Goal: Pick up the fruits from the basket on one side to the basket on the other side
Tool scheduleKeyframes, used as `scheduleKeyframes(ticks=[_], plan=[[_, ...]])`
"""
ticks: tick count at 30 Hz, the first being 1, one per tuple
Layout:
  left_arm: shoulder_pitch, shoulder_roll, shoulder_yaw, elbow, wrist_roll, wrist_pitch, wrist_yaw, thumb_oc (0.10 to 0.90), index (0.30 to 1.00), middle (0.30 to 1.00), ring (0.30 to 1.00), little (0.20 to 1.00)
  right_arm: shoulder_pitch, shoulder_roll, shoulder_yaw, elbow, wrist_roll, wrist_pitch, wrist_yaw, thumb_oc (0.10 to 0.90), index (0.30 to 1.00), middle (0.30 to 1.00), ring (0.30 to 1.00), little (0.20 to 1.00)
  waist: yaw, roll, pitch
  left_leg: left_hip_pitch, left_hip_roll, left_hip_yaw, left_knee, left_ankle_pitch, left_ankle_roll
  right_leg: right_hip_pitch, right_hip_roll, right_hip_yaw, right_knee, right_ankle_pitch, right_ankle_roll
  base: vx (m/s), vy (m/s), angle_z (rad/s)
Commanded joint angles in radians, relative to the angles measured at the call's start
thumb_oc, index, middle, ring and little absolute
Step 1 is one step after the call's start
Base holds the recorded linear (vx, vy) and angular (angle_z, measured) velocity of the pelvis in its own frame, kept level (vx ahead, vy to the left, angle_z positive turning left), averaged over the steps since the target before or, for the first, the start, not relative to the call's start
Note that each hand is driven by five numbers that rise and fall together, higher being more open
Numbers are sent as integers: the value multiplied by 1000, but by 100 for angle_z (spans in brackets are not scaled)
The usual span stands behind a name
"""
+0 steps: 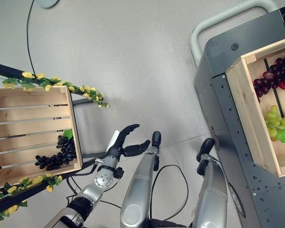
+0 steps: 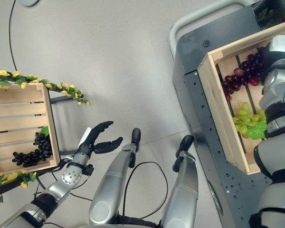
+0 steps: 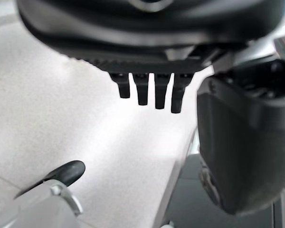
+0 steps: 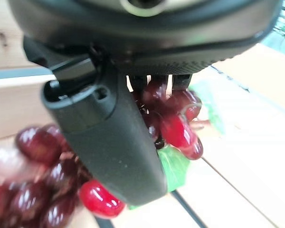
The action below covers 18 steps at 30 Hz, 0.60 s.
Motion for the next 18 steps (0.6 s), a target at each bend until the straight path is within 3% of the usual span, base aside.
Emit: scheduleKeyframes(ticks=[1,2,7,13,18], plan=[[60,47,51,-94,-18,-75,27,800,900,900,900,900,73,-33,-9,-4,92,-21,-66,400,300,300,300,300,1,32,-12,-33,-28,-17,15,-2,47,-6,38,-17,73,-12,-41,-64,19,-1],[67,46,52,-101,-12,-73,37,800,900,900,900,900,95,-37,-48,-11,92,-44,-128,400,300,300,300,300,-3,27,-12,-19,-25,-11,12,-4,48,9,40,-20,67,-12,-40,-61,26,-1],[76,37,63,-81,-11,-66,50,800,900,900,900,900,139,-52,-101,-65,59,-90,-238,400,300,300,300,300,-15,6,-12,43,-11,3,6,-14,45,72,40,-28,50,-12,-36,-35,45,-2],[74,6,84,3,-35,-46,36,800,900,900,900,900,197,-62,-151,-142,94,-148,-312,400,300,300,300,300,-37,-35,-12,167,12,14,-5,-30,33,203,35,-24,8,-11,-30,5,38,-4],[78,-19,110,38,-81,-65,-46,800,900,900,900,900,257,-68,-218,-232,177,-171,-352,400,300,300,300,300,-51,-68,-19,289,32,28,-41,-30,20,335,29,-26,-58,-2,-25,35,21,-9]])
